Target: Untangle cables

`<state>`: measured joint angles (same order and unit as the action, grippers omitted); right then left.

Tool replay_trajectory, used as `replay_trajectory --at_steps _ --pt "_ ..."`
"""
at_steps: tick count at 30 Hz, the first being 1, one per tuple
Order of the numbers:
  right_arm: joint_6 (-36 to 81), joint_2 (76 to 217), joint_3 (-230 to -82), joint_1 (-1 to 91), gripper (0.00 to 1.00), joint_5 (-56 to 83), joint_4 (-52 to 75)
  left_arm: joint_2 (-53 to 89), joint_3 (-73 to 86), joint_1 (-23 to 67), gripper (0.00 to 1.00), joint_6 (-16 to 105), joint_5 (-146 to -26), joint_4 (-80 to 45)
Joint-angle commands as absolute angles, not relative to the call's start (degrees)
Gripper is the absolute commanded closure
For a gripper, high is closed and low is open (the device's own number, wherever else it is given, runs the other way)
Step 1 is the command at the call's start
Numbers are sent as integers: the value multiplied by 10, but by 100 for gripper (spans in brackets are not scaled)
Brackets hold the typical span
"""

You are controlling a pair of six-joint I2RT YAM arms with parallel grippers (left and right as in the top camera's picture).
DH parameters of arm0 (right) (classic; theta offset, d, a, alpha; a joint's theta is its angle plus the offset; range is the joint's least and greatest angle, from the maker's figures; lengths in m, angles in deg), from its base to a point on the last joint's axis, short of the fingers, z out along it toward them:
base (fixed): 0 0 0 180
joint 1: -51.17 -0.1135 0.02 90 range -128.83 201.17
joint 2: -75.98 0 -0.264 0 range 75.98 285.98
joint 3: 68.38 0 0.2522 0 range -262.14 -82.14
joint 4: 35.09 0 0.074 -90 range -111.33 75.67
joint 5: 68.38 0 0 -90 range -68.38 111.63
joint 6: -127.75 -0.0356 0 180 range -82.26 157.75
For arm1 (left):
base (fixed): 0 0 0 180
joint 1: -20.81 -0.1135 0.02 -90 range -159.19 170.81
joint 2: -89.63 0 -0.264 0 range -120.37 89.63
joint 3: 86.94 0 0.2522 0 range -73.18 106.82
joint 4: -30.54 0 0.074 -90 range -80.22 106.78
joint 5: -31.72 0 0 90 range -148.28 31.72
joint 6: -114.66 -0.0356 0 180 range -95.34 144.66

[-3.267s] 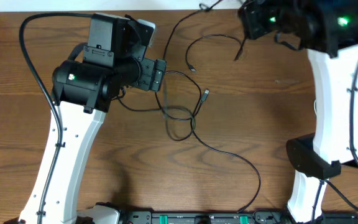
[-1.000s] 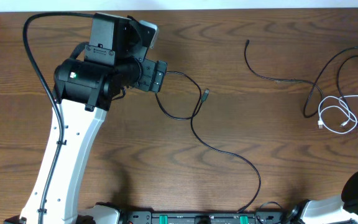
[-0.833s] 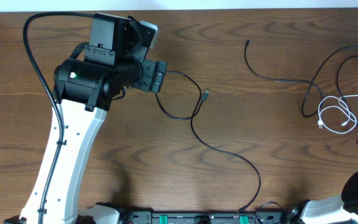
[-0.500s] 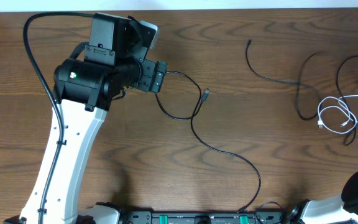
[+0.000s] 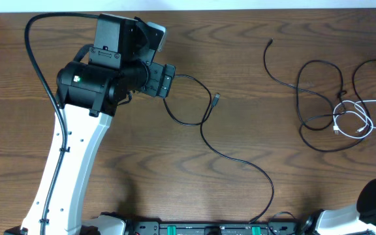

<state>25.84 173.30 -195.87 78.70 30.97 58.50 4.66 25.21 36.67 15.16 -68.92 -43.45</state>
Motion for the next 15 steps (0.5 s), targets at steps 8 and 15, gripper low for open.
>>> replay_trajectory --at_steps 8,15 --pt "374 1672 -1956 625 42 220 571 42 255 368 14 140 -696 -438" --pt "402 1678 -1956 519 30 214 573 42 255 368 14 137 -696 -438"
